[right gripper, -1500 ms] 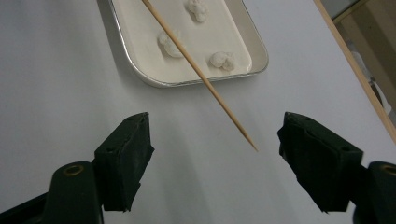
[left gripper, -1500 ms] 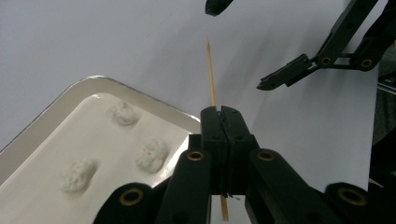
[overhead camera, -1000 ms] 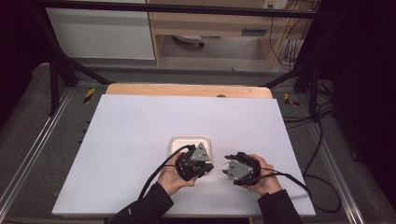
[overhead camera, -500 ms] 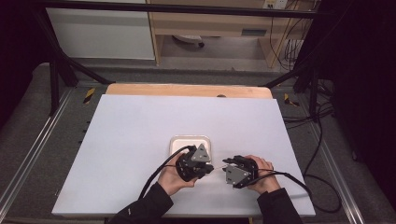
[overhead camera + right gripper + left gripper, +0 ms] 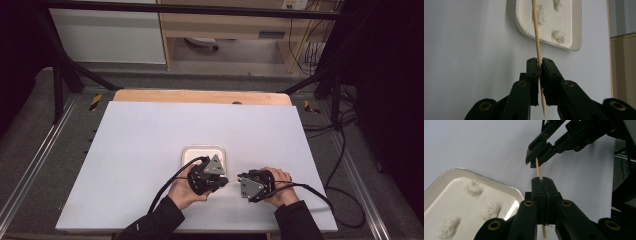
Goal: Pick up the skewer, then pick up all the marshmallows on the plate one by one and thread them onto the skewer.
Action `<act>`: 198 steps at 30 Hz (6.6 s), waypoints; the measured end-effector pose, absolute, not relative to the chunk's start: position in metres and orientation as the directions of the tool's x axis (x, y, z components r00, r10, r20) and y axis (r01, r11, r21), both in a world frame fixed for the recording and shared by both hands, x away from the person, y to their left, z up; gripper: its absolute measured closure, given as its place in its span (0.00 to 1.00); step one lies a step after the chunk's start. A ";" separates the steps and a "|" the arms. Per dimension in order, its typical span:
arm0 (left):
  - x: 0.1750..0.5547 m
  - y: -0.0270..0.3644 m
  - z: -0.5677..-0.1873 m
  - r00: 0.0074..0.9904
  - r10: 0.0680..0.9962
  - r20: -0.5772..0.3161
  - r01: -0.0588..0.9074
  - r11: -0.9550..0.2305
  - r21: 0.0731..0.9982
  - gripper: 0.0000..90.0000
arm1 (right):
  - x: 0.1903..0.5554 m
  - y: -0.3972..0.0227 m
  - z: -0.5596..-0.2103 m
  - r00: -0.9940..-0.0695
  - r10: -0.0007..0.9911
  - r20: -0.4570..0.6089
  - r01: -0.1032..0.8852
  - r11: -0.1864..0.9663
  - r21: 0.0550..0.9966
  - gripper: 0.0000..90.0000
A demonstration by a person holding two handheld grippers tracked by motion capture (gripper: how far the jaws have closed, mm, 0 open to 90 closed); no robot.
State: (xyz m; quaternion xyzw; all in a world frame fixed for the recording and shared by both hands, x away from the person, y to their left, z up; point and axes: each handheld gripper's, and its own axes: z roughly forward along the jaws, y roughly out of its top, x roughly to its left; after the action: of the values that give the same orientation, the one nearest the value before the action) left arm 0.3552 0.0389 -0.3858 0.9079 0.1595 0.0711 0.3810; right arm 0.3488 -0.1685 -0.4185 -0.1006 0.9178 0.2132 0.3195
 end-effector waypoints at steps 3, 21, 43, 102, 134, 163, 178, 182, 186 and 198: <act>0.356 0.039 -0.386 0.938 0.346 0.005 0.238 -0.656 0.717 0.99 | 0.349 -0.169 -0.418 -0.775 -0.052 -0.629 -0.323 0.889 0.325 0.96; 0.367 0.046 -0.385 0.927 0.376 0.003 0.284 -0.707 0.648 0.74 | 0.348 -0.165 -0.418 -0.764 -0.091 -0.639 -0.331 0.905 0.267 0.99; 0.379 0.022 -0.387 0.952 0.306 -0.017 0.283 -0.857 0.430 0.87 | 0.348 -0.159 -0.417 -0.754 -0.159 -0.637 -0.347 0.920 0.182 0.99; 0.366 0.098 -0.392 0.879 0.472 0.062 0.347 -0.724 0.596 0.99 | 0.365 -0.216 -0.416 -0.769 0.604 -0.211 0.327 0.655 0.681 0.12; 0.339 0.199 -0.412 0.737 0.676 -0.007 0.426 -0.456 0.781 0.99 | 0.381 -0.177 -0.416 -0.698 0.715 0.046 0.493 0.432 0.755 0.01; 0.339 0.211 -0.417 0.713 0.700 -0.037 0.449 -0.416 0.791 0.99 | 0.432 -0.081 -0.415 -0.733 0.677 0.063 0.470 0.437 0.767 0.23; 0.340 0.209 -0.420 0.718 0.695 -0.038 0.451 -0.423 0.786 0.99 | 0.444 -0.058 -0.438 -0.740 0.664 0.105 0.510 0.454 0.731 0.55; 0.340 0.209 -0.420 0.718 0.695 -0.038 0.453 -0.425 0.784 0.99 | 0.443 -0.057 -0.442 -0.742 0.664 0.090 0.511 0.473 0.718 0.60; 0.340 0.208 -0.420 0.718 0.695 -0.038 0.453 -0.424 0.784 0.99 | 0.443 -0.057 -0.445 -0.747 0.660 0.085 0.512 0.490 0.706 0.65; 0.339 0.207 -0.421 0.718 0.695 -0.033 0.446 -0.423 0.789 0.99 | 0.441 -0.057 -0.448 -0.745 0.659 0.101 0.515 0.471 0.717 0.78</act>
State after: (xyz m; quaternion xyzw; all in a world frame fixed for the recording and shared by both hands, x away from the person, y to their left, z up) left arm 0.3393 0.2068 -0.4206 0.8299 0.3437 0.1508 0.4127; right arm 0.4414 -0.0568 -0.4475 0.3443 0.8523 0.3821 0.0948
